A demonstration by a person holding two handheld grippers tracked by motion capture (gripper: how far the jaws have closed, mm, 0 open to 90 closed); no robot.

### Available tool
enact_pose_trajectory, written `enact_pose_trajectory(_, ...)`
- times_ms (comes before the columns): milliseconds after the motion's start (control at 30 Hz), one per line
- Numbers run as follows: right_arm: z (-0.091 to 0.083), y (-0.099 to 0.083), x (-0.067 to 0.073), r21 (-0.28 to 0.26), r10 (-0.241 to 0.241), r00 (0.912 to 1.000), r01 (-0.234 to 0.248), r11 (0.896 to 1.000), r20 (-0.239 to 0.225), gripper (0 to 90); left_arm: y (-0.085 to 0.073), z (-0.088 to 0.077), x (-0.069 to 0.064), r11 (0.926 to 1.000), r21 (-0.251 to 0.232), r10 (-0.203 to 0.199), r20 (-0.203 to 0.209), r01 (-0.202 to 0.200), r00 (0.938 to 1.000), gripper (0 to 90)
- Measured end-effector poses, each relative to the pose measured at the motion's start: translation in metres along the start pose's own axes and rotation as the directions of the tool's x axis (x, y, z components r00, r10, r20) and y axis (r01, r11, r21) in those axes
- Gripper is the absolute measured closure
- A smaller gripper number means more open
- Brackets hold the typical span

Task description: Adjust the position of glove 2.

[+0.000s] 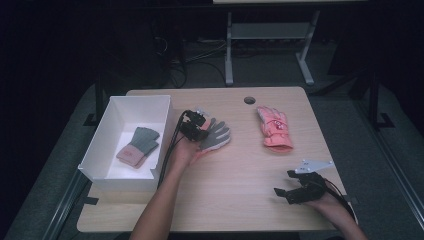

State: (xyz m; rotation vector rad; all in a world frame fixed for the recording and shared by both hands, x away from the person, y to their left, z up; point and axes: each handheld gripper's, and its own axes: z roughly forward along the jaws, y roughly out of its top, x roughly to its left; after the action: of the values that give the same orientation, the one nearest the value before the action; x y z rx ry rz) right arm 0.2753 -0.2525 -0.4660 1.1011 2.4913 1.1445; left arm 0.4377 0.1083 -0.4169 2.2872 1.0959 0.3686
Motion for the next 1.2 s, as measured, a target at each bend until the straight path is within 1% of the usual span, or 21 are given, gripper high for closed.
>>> enact_pose_trajectory(67,0.0,0.0,0.0,0.004,0.007,1.0,-0.007,1.0,0.001,13.6,-0.002,0.003,0.002,0.9999,0.015,-0.003,-0.006,0.003,1.0,89.9)
enact_pose_trajectory(133,0.0,0.0,0.0,0.002,-0.001,1.0,0.001,1.0,0.001,13.6,-0.004,0.006,0.002,0.9998,0.01,-0.018,0.007,0.018,0.9998,89.9)
enact_pose_trajectory(200,0.0,0.0,0.0,0.0,-0.005,1.0,0.005,1.0,0.001,13.6,-0.006,0.008,0.002,0.9996,0.022,-0.016,0.019,0.016,0.9997,89.9)
enact_pose_trajectory(333,0.0,0.001,0.001,0.003,-0.002,1.0,0.001,1.0,0.001,13.6,-0.008,0.013,-0.004,0.9985,0.055,0.007,0.036,-0.009,0.9993,89.9)
enact_pose_trajectory(400,0.0,0.0,0.001,0.003,-0.002,1.0,0.001,1.0,0.002,13.6,-0.009,0.014,-0.007,0.9984,0.055,0.01,0.054,-0.013,0.9985,89.9)
enact_pose_trajectory(467,0.0,0.0,0.001,0.006,0.003,1.0,-0.003,1.0,0.001,13.6,-0.009,0.014,-0.011,0.9982,0.054,0.022,0.064,-0.026,0.9977,89.9)
enact_pose_trajectory(567,0.0,0.0,0.0,0.003,0.0,1.0,0.0,1.0,0.0,13.6,-0.009,0.013,-0.018,0.9978,0.055,0.03,0.103,-0.035,0.9942,89.9)
enact_pose_trajectory(600,0.001,0.0,0.0,0.003,-0.001,1.0,0.001,1.0,0.0,13.6,-0.01,0.012,-0.02,0.9978,0.054,0.032,0.12,-0.038,0.9923,90.0)
enact_pose_trajectory(633,0.001,0.001,0.001,0.005,0.004,1.0,-0.004,1.0,0.001,13.6,-0.01,0.012,-0.023,0.997,0.06,0.041,0.134,-0.05,0.9902,90.0)
enact_pose_trajectory(733,0.0,0.001,0.001,0.004,-0.003,1.0,0.003,1.0,0.001,13.6,-0.011,0.01,-0.031,0.9957,0.062,0.057,0.168,-0.068,0.9841,90.0)
enact_pose_trajectory(767,0.0,0.001,0.001,0.005,0.002,1.0,-0.002,1.0,0.001,13.6,-0.012,0.01,-0.034,0.9957,0.063,0.055,0.186,-0.068,0.9809,90.0)
enact_pose_trajectory(800,0.001,0.001,0.001,0.005,0.001,1.0,-0.001,1.0,0.002,13.6,-0.012,0.01,-0.036,0.9949,0.066,0.063,0.199,-0.077,0.9779,90.0)
enact_pose_trajectory(867,0.001,0.001,0.001,0.005,0.003,1.0,-0.003,1.0,0.003,13.6,-0.013,0.009,-0.042,0.994,0.067,0.07,0.219,-0.086,0.9733,90.0)
enact_pose_trajectory(933,0.001,0.001,0.001,0.005,0.002,1.0,-0.002,1.0,0.003,13.6,-0.014,0.008,-0.048,0.9924,0.073,0.079,0.245,-0.099,0.9664,89.9)
enact_pose_trajectory(967,0.001,0.001,0.001,0.004,-0.001,1.0,0.001,1.0,0.002,13.6,-0.014,0.007,-0.051,0.9924,0.073,0.076,0.258,-0.098,0.9631,89.9)
enact_pose_trajectory(1000,0.001,0.0,0.0,0.004,-0.002,1.0,0.002,1.0,0.003,13.6,-0.016,0.007,-0.056,0.9942,0.063,0.067,0.269,-0.087,0.9609,90.0)
enact_pose_trajectory(1033,0.0,0.0,0.0,0.004,-0.002,1.0,0.002,1.0,0.003,13.6,-0.017,0.006,-0.058,0.9918,0.07,0.083,0.282,-0.107,0.9559,89.9)
enact_pose_trajectory(1100,0.001,0.001,0.001,0.005,0.002,1.0,-0.002,1.0,0.003,13.6,-0.018,0.006,-0.067,0.9914,0.066,0.088,0.306,-0.113,0.948,90.0)
enact_pose_trajectory(1133,0.001,0.001,0.001,0.005,-0.003,1.0,0.003,1.0,0.003,13.6,-0.019,0.006,-0.071,0.9894,0.069,0.1,0.317,-0.128,0.9432,90.0)
enact_pose_trajectory(1167,0.0,0.001,0.002,0.008,-0.003,1.0,0.003,1.0,0.003,13.6,-0.019,0.006,-0.076,0.9899,0.07,0.094,0.328,-0.123,0.9399,90.0)
enact_pose_trajectory(1200,0.0,0.001,0.002,0.007,-0.005,1.0,0.005,1.0,0.002,13.6,-0.019,0.006,-0.081,0.989,0.067,0.101,0.34,-0.132,0.9351,89.9)
